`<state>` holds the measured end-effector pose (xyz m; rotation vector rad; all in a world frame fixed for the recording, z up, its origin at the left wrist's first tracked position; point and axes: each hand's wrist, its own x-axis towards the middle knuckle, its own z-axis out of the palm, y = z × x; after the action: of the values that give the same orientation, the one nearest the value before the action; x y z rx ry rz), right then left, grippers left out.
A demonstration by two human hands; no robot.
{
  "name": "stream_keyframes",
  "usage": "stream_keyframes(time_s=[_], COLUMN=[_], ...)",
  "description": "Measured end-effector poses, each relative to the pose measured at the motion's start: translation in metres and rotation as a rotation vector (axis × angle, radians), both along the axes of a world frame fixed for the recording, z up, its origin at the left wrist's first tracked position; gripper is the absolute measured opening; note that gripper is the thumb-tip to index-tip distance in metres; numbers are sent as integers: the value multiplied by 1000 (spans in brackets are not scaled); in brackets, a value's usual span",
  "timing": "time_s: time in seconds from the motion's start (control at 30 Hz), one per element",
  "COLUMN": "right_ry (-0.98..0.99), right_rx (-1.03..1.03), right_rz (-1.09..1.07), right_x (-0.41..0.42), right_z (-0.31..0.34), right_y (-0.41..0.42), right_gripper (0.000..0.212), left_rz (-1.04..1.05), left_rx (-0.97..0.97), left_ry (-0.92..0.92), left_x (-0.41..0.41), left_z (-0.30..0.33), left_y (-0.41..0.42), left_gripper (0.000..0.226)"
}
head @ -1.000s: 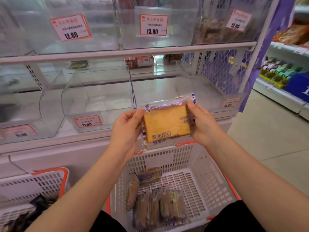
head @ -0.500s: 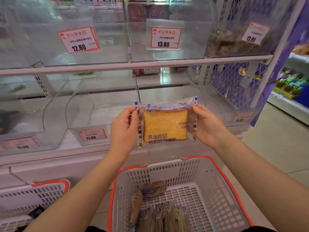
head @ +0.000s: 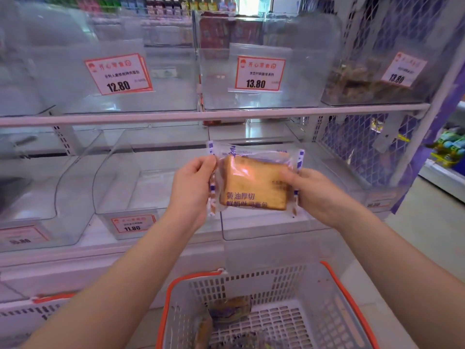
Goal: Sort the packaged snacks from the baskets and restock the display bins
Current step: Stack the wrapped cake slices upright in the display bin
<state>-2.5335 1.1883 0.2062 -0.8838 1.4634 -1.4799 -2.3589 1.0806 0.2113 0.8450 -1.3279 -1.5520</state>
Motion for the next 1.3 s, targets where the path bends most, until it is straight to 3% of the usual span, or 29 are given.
stream_keyframes(time_s=[0.07,0.17,0.27,0.37,0.47,0.67,0.8,0.87,0.93,1.0,1.1,1.17,1.23,1.3], right_ry=[112,114,6,22,120,326,148,338,663,837,749,627,509,505], right_rx=[61,19,-18,147,297,446,399,514,622,542,205,60,22,108], right_rz=[18,-110,-302,-312,-279,-319,-153,-37,-77,-93,3,119,248,367], right_x=[-7,-26,-46,-53,-53,-61,-51,-44,-39,-31,-8,11,31,49], right_z=[3,4,-12,-41,-56,-65,-63,-55,-46,-33,-10,-3,-10,-36], right_y=[-9,-24,-40,-59,-80,-124,-132,-125,-111,-89,-33,13,53,75], right_gripper=[6,11,18,23,25,26,29,26,35,41,27,16,17,18], left_rz=[-12,-23,-23,-114,-169,-113,-120,-136,-168,-214,-181,-109,-77,-101], left_rx=[-104,-288,-408,-427,-342,-423,-459,-449,-380,-218,19,109,197,292], left_ry=[-96,-228,-504,-740,-719,-715,-752,-742,-684,-548,-345,-307,-335,-431], left_x=[-4,-7,3,9,8,8,9,10,12,17,27,37,47,55], left_z=[6,6,-10,-29,-34,-34,-31,-30,-30,-30,-40,-58,-86,-120], left_y=[-12,-31,-38,-36,-37,-34,-32,-30,-27,-20,-9,1,14,29], left_gripper=[27,12,20,40,46,38,34,38,39,30,18,15,20,25])
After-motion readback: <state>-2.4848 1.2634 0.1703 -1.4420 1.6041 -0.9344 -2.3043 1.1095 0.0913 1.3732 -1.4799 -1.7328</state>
